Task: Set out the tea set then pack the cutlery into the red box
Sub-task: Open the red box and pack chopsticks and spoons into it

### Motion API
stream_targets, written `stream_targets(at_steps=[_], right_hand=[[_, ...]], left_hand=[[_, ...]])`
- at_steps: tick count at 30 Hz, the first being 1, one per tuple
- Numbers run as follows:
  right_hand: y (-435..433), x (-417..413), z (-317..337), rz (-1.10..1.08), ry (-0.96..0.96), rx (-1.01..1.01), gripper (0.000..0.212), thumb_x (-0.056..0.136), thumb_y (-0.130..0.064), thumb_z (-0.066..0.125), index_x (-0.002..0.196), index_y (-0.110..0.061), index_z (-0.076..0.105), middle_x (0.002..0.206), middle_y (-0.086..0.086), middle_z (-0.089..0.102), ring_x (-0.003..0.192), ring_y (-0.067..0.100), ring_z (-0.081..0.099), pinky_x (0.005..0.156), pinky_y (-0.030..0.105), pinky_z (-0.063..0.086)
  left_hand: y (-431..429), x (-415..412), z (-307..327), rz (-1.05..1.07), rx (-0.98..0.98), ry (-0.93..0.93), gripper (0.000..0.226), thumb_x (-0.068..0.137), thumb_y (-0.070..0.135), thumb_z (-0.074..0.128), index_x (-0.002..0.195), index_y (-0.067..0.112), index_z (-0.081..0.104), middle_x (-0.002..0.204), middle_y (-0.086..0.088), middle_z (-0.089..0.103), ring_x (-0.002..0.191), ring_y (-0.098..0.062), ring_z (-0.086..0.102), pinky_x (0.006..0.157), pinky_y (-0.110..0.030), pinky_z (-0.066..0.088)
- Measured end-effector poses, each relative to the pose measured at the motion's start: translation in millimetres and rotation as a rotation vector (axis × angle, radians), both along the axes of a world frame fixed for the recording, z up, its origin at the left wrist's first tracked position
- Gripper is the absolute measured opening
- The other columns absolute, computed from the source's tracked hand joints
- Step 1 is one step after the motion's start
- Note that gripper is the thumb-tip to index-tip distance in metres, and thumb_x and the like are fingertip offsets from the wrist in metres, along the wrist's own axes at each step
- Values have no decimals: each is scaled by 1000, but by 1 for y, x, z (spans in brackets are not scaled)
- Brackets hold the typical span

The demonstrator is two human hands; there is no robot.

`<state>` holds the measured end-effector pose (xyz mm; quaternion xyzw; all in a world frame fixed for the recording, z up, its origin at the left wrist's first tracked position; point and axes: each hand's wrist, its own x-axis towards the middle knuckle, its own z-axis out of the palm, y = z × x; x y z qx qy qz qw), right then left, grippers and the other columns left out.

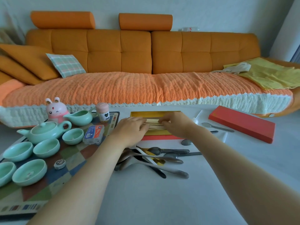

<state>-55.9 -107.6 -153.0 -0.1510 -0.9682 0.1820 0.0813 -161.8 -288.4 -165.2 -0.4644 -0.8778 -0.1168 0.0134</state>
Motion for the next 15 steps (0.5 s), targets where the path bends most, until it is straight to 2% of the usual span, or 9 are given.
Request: stream_targets(at_steps=[3, 4, 5, 7, 8, 11, 13, 15], right_hand=[[-6, 7, -2, 49, -83, 0, 37, 99, -37, 41, 84, -14, 66, 78, 7, 64, 73, 23, 56, 70, 40, 48], [-7, 10, 0, 53, -75, -16, 36, 99, -37, 41, 86, -15, 67, 83, 6, 66, 77, 22, 58, 73, 40, 48], [-7, 13, 0, 57, -57, -22, 33, 99, -36, 43, 96, -19, 70, 96, 2, 70, 88, 20, 60, 81, 40, 49], [-8, 19, 4, 68, 26, 32, 30, 97, -28, 49, 119, -22, 69, 127, -2, 64, 117, 18, 55, 102, 38, 44], [-9, 22, 5, 88, 104, 67, 31, 94, -22, 53, 120, -22, 69, 129, -2, 61, 121, 18, 52, 106, 37, 41], [-18, 30, 12, 184, 320, 128, 28, 83, -11, 60, 103, -22, 74, 105, -3, 63, 102, 18, 55, 92, 33, 45], [-29, 37, 18, 225, 294, 115, 23, 81, -12, 61, 93, -25, 75, 92, -10, 62, 87, 10, 55, 82, 28, 47], [-44, 45, 25, 252, 158, 63, 20, 84, -17, 59, 89, -27, 76, 86, -16, 65, 77, 2, 57, 74, 24, 50]], left_hand=[[-1, 4, -1, -31, -24, -13, 58, 101, 56, 29, 151, 28, 36, 159, 8, 29, 146, -16, 25, 118, -37, 16], [-2, 6, -1, -44, -11, -3, 58, 100, 56, 31, 151, 28, 36, 159, 7, 29, 146, -15, 24, 118, -38, 16], [-3, 9, 0, -55, 14, 21, 57, 100, 55, 34, 150, 27, 38, 158, 7, 30, 145, -15, 25, 118, -38, 17], [-6, 15, 4, -75, 76, 132, 54, 98, 52, 41, 145, 25, 45, 152, 5, 38, 140, -16, 29, 114, -38, 21], [-8, 18, 6, -87, 107, 196, 50, 97, 50, 45, 139, 24, 50, 144, 4, 43, 135, -18, 34, 111, -39, 25], [-17, 27, 17, -121, 209, 237, 34, 92, 43, 56, 119, 23, 59, 118, 6, 49, 113, -17, 43, 93, -36, 38], [-24, 35, 24, -111, 225, 167, 23, 92, 38, 57, 111, 25, 57, 107, 10, 48, 98, -11, 46, 73, -26, 38], [-33, 42, 27, -96, 189, 96, 12, 92, 36, 57, 102, 30, 55, 98, 15, 47, 83, -6, 48, 59, -21, 31]])
